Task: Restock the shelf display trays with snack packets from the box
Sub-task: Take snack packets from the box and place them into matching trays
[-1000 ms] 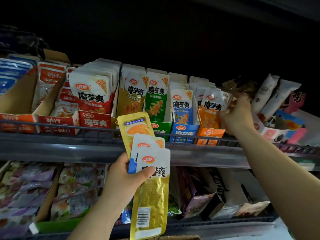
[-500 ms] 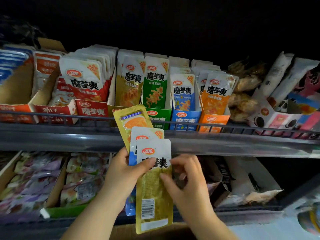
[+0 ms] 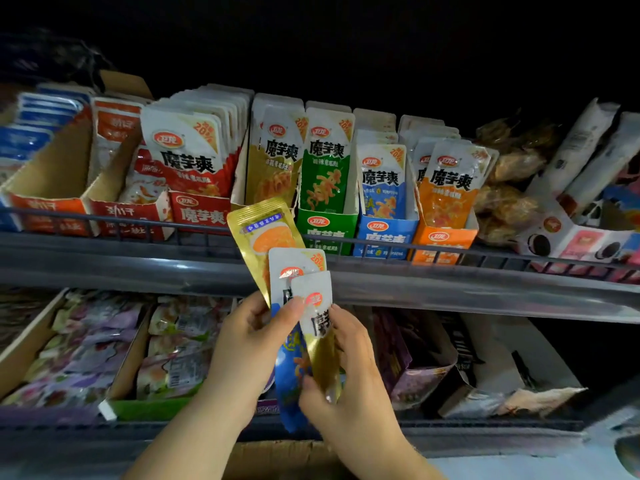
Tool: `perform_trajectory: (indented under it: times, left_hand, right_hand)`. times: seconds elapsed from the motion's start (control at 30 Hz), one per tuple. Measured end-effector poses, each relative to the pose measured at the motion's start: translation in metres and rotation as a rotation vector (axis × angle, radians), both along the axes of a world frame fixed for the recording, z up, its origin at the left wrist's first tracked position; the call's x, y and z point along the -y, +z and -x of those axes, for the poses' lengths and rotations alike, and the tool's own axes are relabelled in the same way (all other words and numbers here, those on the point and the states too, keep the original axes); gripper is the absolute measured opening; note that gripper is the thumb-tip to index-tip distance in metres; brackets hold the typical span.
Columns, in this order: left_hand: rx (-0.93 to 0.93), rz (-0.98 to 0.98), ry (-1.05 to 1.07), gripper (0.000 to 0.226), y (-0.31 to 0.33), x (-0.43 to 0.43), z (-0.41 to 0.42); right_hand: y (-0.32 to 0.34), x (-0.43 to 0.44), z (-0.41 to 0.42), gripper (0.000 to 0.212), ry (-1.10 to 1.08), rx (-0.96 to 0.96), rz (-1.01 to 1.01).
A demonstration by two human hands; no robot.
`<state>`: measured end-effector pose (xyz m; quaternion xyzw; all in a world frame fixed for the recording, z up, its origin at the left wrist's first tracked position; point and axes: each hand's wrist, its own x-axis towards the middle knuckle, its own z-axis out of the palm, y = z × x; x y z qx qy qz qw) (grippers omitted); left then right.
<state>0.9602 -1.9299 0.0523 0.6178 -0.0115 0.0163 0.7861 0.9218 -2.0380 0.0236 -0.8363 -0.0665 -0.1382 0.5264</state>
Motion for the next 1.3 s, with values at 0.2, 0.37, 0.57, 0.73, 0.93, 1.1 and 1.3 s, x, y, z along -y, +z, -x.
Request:
perform_trajectory:
  times: [0.2, 0.37, 0.57, 0.73, 0.93, 1.1, 1.3]
  left_hand:
    - [-0.047, 0.056, 0.084, 0.011, -0.001, -0.004, -0.008]
    - [-0.024, 0.007, 0.117, 0.010, 0.001, -0.014, -0.011]
    - [0.041, -0.094, 0.196, 0.009, 0.011, -0.040, -0.015]
    - [0.028, -0.083, 0.210, 0.007, 0.018, -0.065, -0.015]
    - [-0.001, -0.001, 0.155, 0.006, 0.020, -0.088, -0.015]
    - [-0.004, -0.027, 0.144, 0.006, 0.022, -0.101, -0.018]
    - [-0.018, -0.021, 0.145, 0.005, 0.025, -0.108, -0.019]
  right_hand:
    - [0.018, 0.015, -0.005, 0.026, -0.173, -0.185, -0.425]
    - [0.028, 0.026, -0.014, 0.017, -0.279, -0.227, -0.603]
    - [0.058, 0.026, -0.024, 0.009, -0.268, -0.208, -0.554]
    - [0.111, 0.019, -0.057, 0.009, -0.162, -0.073, -0.388]
    - [0.158, -0.007, -0.105, 0.009, -0.207, 0.160, -0.255]
    - [0.168, -0.028, -0.129, 0.016, -0.261, 0.243, -0.076]
    - [0.153, -0.047, -0.151, 0.025, -0.193, 0.002, 0.185]
